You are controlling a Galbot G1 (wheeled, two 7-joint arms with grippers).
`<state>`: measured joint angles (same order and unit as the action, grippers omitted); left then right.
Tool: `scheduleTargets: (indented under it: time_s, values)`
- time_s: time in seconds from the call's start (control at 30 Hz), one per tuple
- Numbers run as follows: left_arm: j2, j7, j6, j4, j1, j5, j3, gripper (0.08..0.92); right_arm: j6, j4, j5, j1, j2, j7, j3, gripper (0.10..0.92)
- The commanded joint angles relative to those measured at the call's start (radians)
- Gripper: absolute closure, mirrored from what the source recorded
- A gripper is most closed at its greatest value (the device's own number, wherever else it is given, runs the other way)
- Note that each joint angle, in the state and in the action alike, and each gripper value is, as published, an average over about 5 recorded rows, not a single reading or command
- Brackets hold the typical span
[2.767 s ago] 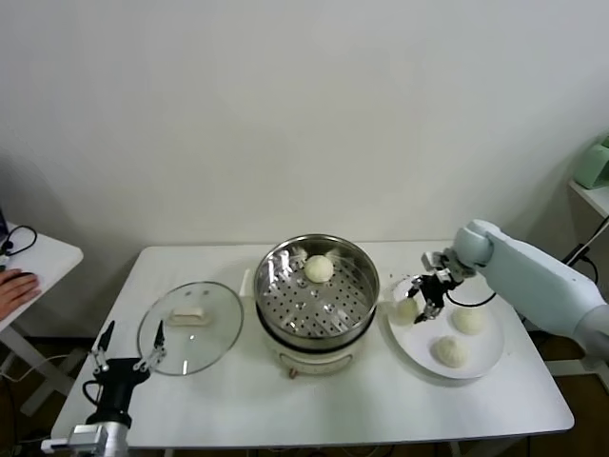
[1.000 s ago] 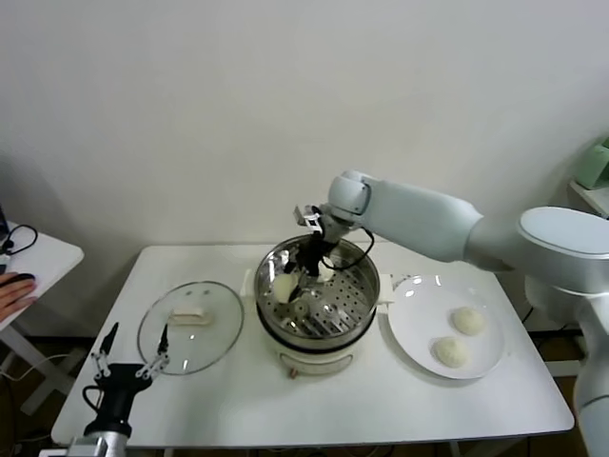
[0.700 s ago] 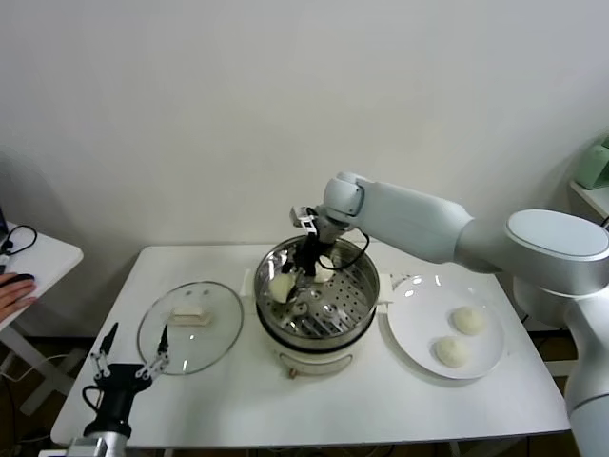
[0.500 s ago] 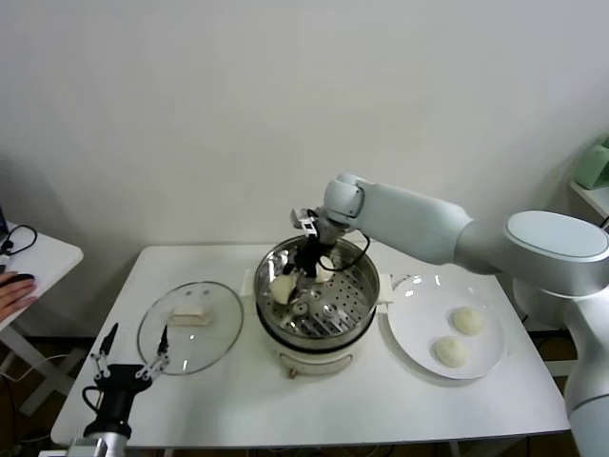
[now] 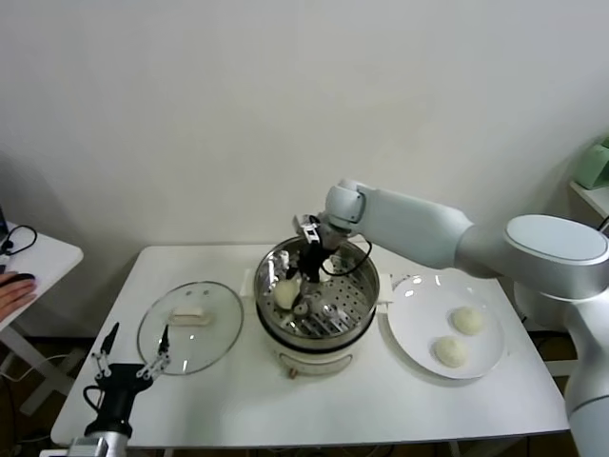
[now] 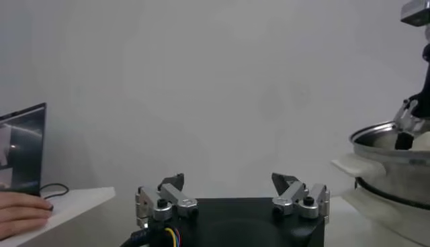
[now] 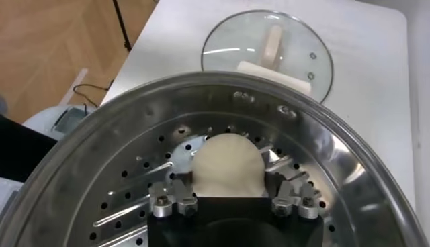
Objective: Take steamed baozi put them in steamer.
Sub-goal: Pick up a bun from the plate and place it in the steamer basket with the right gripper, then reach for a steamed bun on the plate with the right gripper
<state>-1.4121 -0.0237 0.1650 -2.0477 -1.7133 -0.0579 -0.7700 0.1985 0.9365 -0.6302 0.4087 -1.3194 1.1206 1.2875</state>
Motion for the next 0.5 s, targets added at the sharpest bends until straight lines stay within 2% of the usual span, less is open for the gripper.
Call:
scheduleTargets:
  time_s: [0.03, 0.23, 0.5]
  values:
    - [-0.001, 0.000, 0.002, 0.002, 0.000, 0.000, -0.001, 0.177, -0.004, 0.005, 0.003, 0.004, 0.000, 0.005, 0.002, 0.216]
    - [-0.001, 0.003, 0.002, 0.005, 0.003, -0.002, 0.000, 0.177, -0.020, 0.061, -0.013, 0.083, 0.053, 0.037, 0.029, 0.203]
    - [-0.005, 0.016, -0.012, 0.002, 0.019, 0.000, 0.018, 0.177, -0.072, 0.248, -0.060, 0.335, 0.255, 0.106, 0.123, 0.203]
